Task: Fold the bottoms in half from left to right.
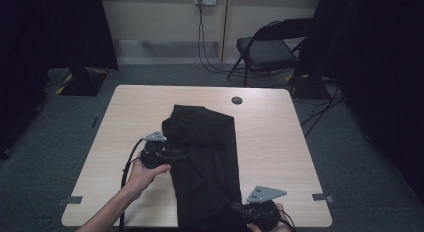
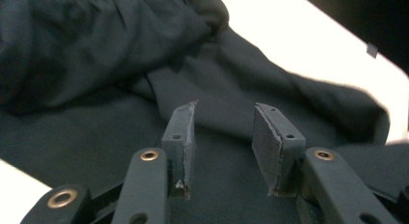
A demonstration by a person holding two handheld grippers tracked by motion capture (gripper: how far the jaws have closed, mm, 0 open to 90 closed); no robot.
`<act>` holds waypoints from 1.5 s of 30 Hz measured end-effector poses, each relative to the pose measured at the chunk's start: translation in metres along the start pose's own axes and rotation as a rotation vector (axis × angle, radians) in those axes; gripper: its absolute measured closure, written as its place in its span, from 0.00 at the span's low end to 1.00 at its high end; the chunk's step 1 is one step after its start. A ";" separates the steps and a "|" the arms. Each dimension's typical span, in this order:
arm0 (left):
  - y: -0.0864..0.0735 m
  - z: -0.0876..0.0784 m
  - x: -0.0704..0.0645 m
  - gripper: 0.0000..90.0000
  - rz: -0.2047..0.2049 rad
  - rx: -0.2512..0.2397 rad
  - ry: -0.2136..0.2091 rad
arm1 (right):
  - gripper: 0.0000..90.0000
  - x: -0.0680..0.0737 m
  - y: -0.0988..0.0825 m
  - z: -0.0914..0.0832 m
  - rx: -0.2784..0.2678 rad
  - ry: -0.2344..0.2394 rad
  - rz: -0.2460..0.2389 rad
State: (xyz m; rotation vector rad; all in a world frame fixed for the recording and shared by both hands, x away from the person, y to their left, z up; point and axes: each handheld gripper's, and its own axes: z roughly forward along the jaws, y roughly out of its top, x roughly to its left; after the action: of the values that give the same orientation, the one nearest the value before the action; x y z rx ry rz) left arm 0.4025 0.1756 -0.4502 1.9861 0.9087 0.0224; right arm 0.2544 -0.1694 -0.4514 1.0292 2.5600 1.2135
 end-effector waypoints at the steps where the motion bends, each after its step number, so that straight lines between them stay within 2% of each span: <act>1: -0.001 0.003 0.000 0.67 0.001 0.008 0.002 | 0.87 -0.003 -0.003 -0.002 0.007 0.009 0.014; 3: -0.002 0.008 -0.001 0.67 0.005 0.024 -0.007 | 0.71 -0.004 -0.005 -0.005 -0.016 0.011 0.026; 4: -0.003 0.012 -0.001 0.67 0.006 0.029 0.000 | 0.64 -0.004 -0.003 -0.005 -0.018 0.021 0.012; 5: -0.003 0.014 0.000 0.67 0.011 0.034 0.004 | 0.58 -0.002 0.003 -0.006 -0.047 0.013 -0.006; 7: -0.002 0.016 0.003 0.67 0.010 0.022 0.008 | 0.56 -0.002 0.019 -0.005 -0.085 0.025 -0.005; 9: 0.002 0.015 0.009 0.68 0.039 0.022 0.030 | 0.55 -0.008 0.040 0.002 -0.104 0.023 -0.021; 10: 0.005 0.014 0.014 0.68 0.040 0.021 0.044 | 0.55 -0.014 0.051 0.007 -0.115 0.024 -0.022; 11: 0.008 0.011 0.019 0.68 0.031 -0.002 0.059 | 0.54 -0.023 0.062 0.015 -0.127 0.011 -0.022; 12: 0.011 0.009 0.026 0.68 0.017 -0.038 0.066 | 0.53 -0.034 0.073 0.024 -0.129 -0.008 -0.022; 14: 0.020 0.007 0.040 0.63 0.018 -0.070 0.115 | 0.45 -0.063 0.096 0.049 -0.125 -0.069 -0.008; 15: 0.023 0.008 0.044 0.60 0.017 -0.059 0.118 | 0.42 -0.081 0.106 0.064 -0.121 -0.097 0.011; 17: 0.028 0.011 0.054 0.56 0.028 -0.057 0.169 | 0.40 -0.099 0.118 0.080 -0.107 -0.136 0.027; 19: 0.033 0.014 0.064 0.52 0.012 -0.061 0.175 | 0.37 -0.118 0.130 0.097 -0.101 -0.147 0.055; 21: 0.040 0.018 0.074 0.49 0.016 -0.067 0.209 | 0.36 -0.131 0.138 0.113 -0.082 -0.179 0.059; 23: 0.043 0.022 0.084 0.47 -0.028 -0.081 0.234 | 0.33 -0.141 0.143 0.126 -0.065 -0.189 0.087; 24: 0.045 0.025 0.087 0.46 -0.030 -0.074 0.248 | 0.32 -0.144 0.144 0.129 -0.060 -0.203 0.090; 25: 0.046 0.026 0.089 0.44 -0.022 -0.076 0.253 | 0.33 -0.148 0.145 0.134 -0.061 -0.214 0.106; 27: 0.047 0.033 0.091 0.46 0.007 -0.047 0.283 | 0.33 -0.154 0.146 0.139 -0.068 -0.204 0.115; 28: 0.047 0.038 0.093 0.47 0.010 -0.032 0.272 | 0.34 -0.156 0.146 0.143 -0.070 -0.212 0.125; 30: 0.046 0.047 0.094 0.54 0.008 -0.011 0.248 | 0.40 -0.159 0.146 0.147 -0.058 -0.195 0.144; 31: 0.045 0.050 0.092 0.65 0.030 0.009 0.261 | 0.54 -0.159 0.146 0.149 -0.057 -0.182 0.155; 32: 0.045 0.051 0.089 0.75 0.049 -0.008 0.280 | 0.60 -0.159 0.146 0.149 -0.065 -0.183 0.154; 33: 0.045 0.051 0.088 0.82 0.035 -0.026 0.268 | 0.72 -0.158 0.147 0.148 -0.075 -0.187 0.149; 34: 0.047 0.049 0.087 0.89 0.035 -0.029 0.270 | 0.79 -0.156 0.147 0.147 -0.086 -0.179 0.151; 35: 0.048 0.047 0.086 0.91 0.032 -0.040 0.257 | 0.84 -0.155 0.149 0.144 -0.102 -0.169 0.158; 36: 0.052 0.041 0.085 0.92 0.021 -0.054 0.226 | 0.86 -0.155 0.151 0.141 -0.115 -0.164 0.167; 37: 0.055 0.037 0.083 0.93 0.031 -0.066 0.223 | 0.87 -0.154 0.155 0.135 -0.135 -0.165 0.176; 38: 0.061 0.029 0.078 0.93 0.038 -0.099 0.213 | 0.88 -0.153 0.158 0.131 -0.146 -0.164 0.171; 39: 0.065 0.022 0.074 0.93 0.039 -0.112 0.202 | 0.88 -0.150 0.164 0.123 -0.164 -0.165 0.157; 42: 0.084 -0.004 0.052 0.93 0.081 -0.184 0.169 | 0.88 -0.143 0.180 0.098 -0.216 -0.164 0.132; 44: 0.092 -0.020 0.037 0.93 0.108 -0.232 0.171 | 0.88 -0.137 0.190 0.075 -0.267 -0.151 0.112; 45: 0.096 -0.030 0.024 0.93 0.128 -0.252 0.169 | 0.89 -0.133 0.194 0.066 -0.283 -0.146 0.105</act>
State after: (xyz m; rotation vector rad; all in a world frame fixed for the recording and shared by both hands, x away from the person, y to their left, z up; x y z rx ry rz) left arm 0.4659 0.1834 -0.3687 1.8215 0.8390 0.3647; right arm 0.4829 -0.1246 -0.3777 1.1504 2.1724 1.4187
